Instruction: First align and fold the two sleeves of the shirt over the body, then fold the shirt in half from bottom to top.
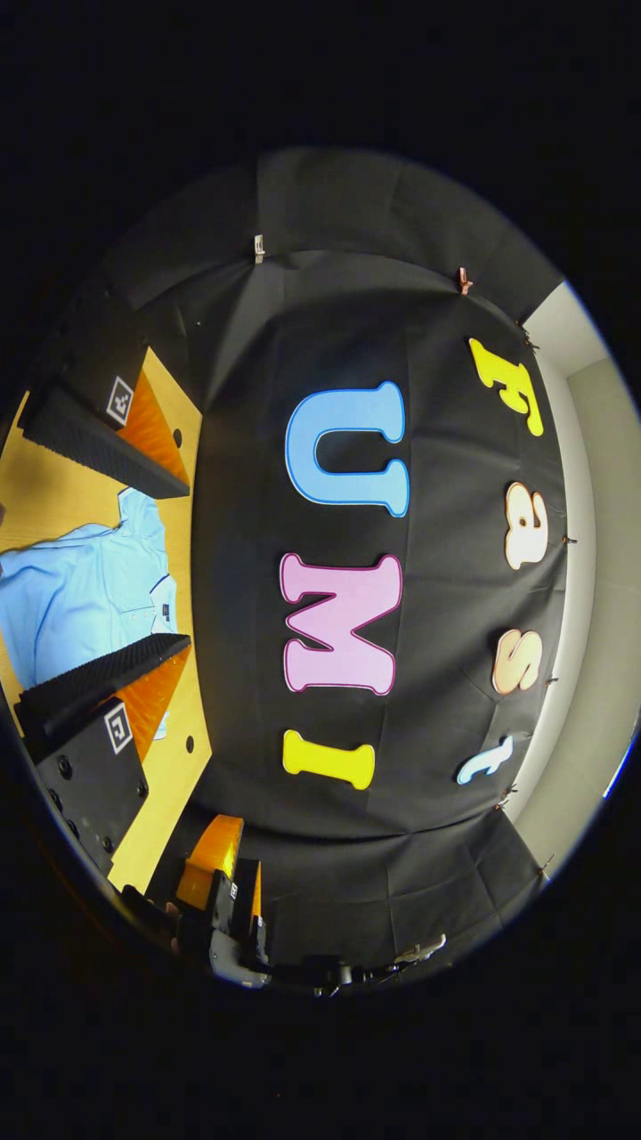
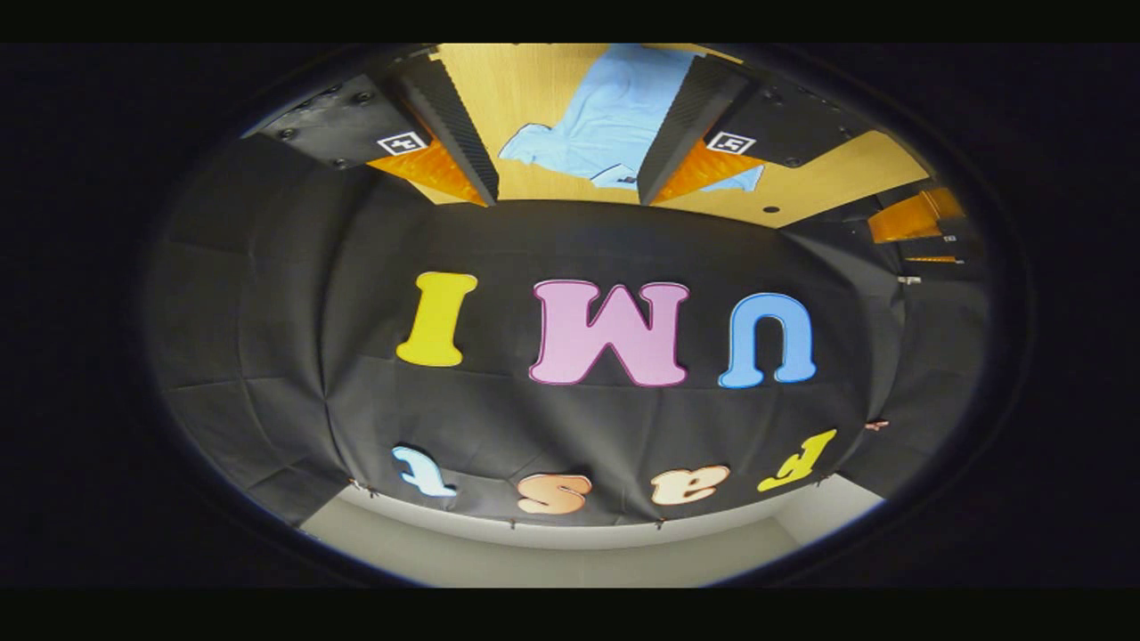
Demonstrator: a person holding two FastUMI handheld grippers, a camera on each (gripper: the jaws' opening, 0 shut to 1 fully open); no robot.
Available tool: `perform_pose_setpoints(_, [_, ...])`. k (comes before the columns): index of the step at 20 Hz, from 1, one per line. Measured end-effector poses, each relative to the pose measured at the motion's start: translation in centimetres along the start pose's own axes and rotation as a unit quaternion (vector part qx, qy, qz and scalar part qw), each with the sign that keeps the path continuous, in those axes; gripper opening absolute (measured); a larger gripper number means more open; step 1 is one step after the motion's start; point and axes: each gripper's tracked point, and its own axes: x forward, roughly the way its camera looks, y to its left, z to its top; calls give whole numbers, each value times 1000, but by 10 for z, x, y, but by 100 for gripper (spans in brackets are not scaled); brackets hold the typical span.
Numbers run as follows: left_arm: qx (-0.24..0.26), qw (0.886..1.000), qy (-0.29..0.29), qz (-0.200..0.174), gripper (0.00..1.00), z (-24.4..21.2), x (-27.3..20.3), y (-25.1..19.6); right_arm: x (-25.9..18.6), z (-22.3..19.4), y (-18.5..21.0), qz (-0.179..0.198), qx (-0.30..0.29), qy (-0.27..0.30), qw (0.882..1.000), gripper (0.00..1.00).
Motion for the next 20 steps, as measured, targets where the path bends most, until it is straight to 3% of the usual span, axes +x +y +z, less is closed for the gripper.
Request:
perform_pose_setpoints(11, [4, 1000, -2, 16, 96, 7, 33, 5, 76, -33, -33, -6, -18, 48, 999, 97])
perform_pose_setpoints(20, [2, 998, 35, 59, 97, -12, 78, 19, 186, -116, -72, -11, -25, 146, 989, 97])
